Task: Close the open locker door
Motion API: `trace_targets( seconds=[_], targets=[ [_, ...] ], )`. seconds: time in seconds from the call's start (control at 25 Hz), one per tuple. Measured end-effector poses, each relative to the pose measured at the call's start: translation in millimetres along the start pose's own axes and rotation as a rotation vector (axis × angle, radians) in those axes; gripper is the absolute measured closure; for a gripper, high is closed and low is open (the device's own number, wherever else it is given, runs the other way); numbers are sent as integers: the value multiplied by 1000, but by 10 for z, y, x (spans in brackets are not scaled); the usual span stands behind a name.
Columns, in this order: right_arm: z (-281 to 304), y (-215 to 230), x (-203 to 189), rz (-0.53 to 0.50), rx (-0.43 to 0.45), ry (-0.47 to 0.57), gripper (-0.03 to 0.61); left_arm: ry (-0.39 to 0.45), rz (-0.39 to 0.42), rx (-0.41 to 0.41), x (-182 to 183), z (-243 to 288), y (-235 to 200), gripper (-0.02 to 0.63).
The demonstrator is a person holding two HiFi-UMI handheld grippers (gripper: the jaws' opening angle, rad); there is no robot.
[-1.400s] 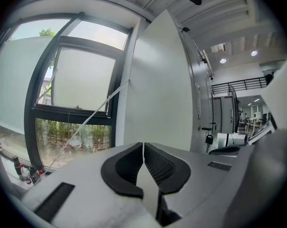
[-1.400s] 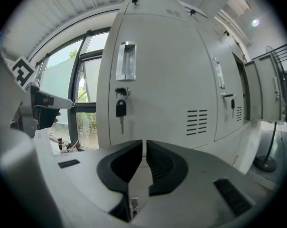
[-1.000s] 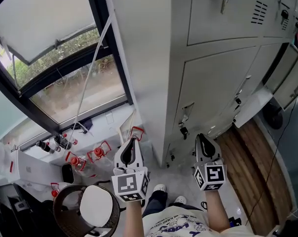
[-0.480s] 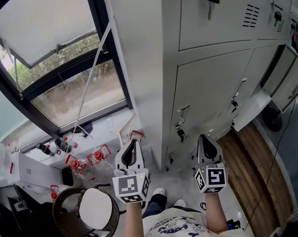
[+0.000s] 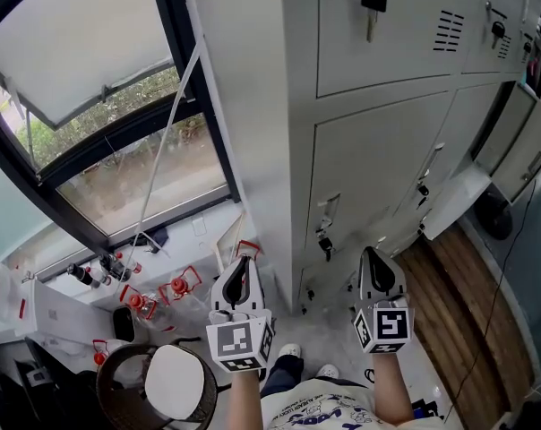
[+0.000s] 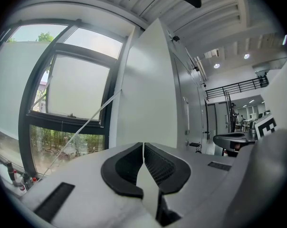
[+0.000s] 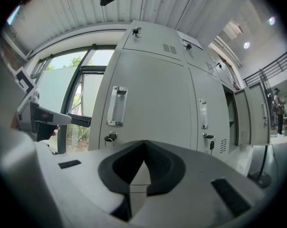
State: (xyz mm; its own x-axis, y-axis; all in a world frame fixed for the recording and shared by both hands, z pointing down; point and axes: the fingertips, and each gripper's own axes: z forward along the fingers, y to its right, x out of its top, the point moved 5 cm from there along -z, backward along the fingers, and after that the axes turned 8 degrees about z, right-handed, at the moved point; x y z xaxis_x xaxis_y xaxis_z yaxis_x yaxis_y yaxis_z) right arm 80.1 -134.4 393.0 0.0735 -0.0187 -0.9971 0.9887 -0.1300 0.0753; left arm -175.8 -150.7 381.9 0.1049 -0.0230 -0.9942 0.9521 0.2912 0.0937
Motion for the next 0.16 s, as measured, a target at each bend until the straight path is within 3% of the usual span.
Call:
trace_targets(
  seconds=[0.16],
  targets=[
    [-14,6,22,-5,0,2,583,3,-3,-3,13,-7,21,600]
  ],
)
